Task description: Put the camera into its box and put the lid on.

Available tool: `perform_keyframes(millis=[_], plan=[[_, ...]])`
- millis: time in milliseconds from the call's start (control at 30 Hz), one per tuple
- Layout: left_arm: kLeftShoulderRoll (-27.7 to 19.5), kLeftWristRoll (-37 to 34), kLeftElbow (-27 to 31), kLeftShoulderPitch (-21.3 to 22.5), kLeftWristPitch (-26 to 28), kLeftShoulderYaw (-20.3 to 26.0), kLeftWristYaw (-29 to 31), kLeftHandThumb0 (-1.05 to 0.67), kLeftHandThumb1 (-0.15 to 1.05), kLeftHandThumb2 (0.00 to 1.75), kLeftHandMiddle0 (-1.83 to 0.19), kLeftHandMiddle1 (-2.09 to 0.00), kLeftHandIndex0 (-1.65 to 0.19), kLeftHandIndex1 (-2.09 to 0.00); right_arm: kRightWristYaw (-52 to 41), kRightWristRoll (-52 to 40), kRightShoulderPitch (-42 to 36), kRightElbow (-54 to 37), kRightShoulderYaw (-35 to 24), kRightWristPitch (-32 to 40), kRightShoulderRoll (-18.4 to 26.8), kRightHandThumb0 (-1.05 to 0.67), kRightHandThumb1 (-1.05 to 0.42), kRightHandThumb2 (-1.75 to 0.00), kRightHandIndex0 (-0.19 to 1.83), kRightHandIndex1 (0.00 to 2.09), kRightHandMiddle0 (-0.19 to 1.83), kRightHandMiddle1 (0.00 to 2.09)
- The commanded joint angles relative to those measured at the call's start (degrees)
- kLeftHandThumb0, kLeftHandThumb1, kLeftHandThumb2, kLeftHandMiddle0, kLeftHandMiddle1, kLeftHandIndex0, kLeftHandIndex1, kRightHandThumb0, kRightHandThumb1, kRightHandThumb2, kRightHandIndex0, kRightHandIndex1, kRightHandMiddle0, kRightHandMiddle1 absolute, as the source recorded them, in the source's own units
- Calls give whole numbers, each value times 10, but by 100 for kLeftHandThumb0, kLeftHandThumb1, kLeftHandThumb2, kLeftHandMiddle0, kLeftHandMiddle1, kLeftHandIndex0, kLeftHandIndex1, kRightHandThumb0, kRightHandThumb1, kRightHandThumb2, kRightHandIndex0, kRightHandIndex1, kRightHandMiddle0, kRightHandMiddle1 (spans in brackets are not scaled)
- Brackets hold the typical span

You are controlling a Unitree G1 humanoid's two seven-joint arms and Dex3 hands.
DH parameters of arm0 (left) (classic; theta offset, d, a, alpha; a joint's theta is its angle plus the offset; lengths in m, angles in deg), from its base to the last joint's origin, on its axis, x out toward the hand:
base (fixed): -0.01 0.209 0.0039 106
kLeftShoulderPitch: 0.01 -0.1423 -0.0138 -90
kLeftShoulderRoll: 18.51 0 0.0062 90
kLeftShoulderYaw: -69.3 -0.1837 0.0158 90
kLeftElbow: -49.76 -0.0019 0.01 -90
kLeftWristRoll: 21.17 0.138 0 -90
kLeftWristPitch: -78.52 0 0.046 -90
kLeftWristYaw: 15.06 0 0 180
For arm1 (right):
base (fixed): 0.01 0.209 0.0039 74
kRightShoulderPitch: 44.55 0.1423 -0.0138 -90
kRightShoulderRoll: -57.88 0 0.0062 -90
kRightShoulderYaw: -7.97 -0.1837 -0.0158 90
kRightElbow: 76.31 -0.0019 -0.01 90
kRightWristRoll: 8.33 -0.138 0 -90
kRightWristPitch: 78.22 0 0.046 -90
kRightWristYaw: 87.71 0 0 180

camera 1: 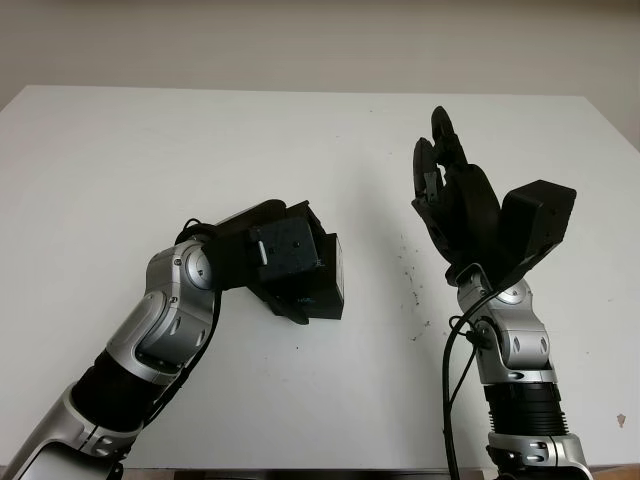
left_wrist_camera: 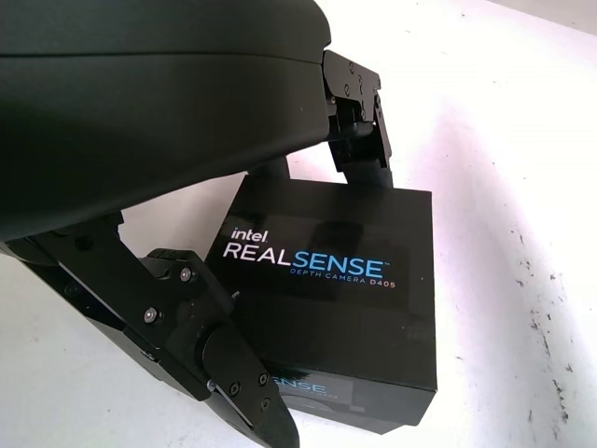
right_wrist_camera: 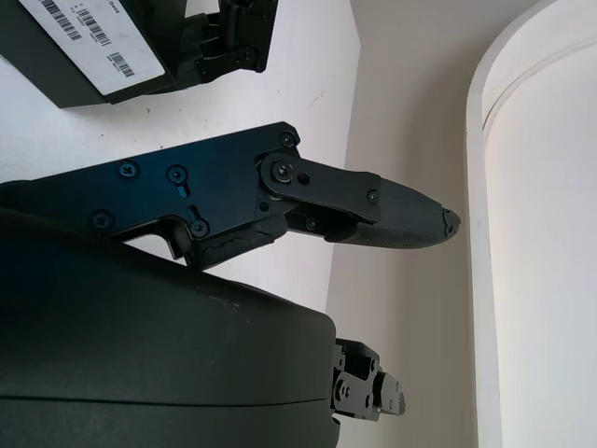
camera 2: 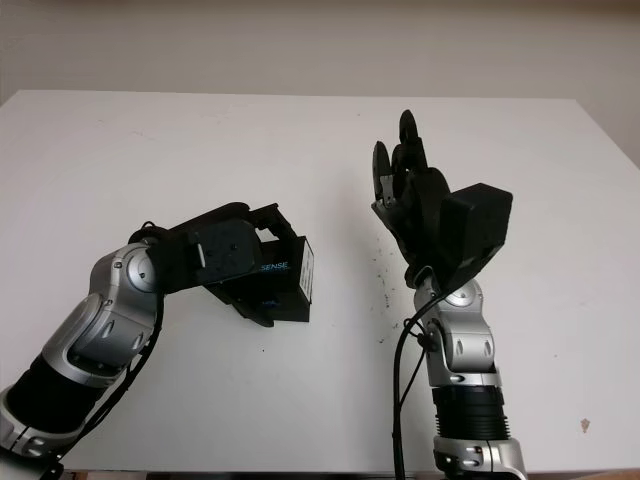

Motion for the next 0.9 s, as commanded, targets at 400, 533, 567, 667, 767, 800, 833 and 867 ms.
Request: perform_keyframes(millis=[400,533,567,667,767,800,833,867], plan=[[0,30,6,25,-40,-23,22,-16,93,5,-16,-192,-30,-149,-2,-8,3,16,-6,-25,-15,-69,-105,-53,-19,3,-16,5],[10,32,6,34,-42,-24,30,-13,94,5,-15,-188,-28,-151,-1,-9,2,15,-6,-23,-18,-70,-105,-52,-19,3,-17,4],[13,29,5,34,-45,-22,30,-13,93,5,-15,-184,-28,-152,-3,-10,2,14,-5,-22,-17,-70,-105,-53,-19,2,-18,4],[19,23,3,33,-50,-18,27,-13,93,5,-20,-175,-30,-151,-3,-10,0,9,-4,-14,-17,-68,-105,-55,-19,0,-19,2],[22,26,3,34,-49,-21,28,-14,93,5,-23,-173,-31,-149,-4,-7,-2,4,-2,-9,-14,-68,-105,-56,-19,0,-19,0],[23,27,2,35,-48,-22,28,-15,93,5,-24,-173,-32,-146,-4,-7,-3,3,-2,-9,-14,-68,-105,-57,-19,0,-19,0],[24,28,2,34,-47,-23,28,-15,93,5,-24,-173,-33,-145,-4,-7,-4,2,-2,-8,-14,-68,-105,-57,-19,0,-19,0],[25,29,0,33,-48,-24,26,-15,93,5,-24,-173,-33,-144,-5,-8,-4,2,-3,-6,-13,-68,-105,-56,-19,0,-19,0]])
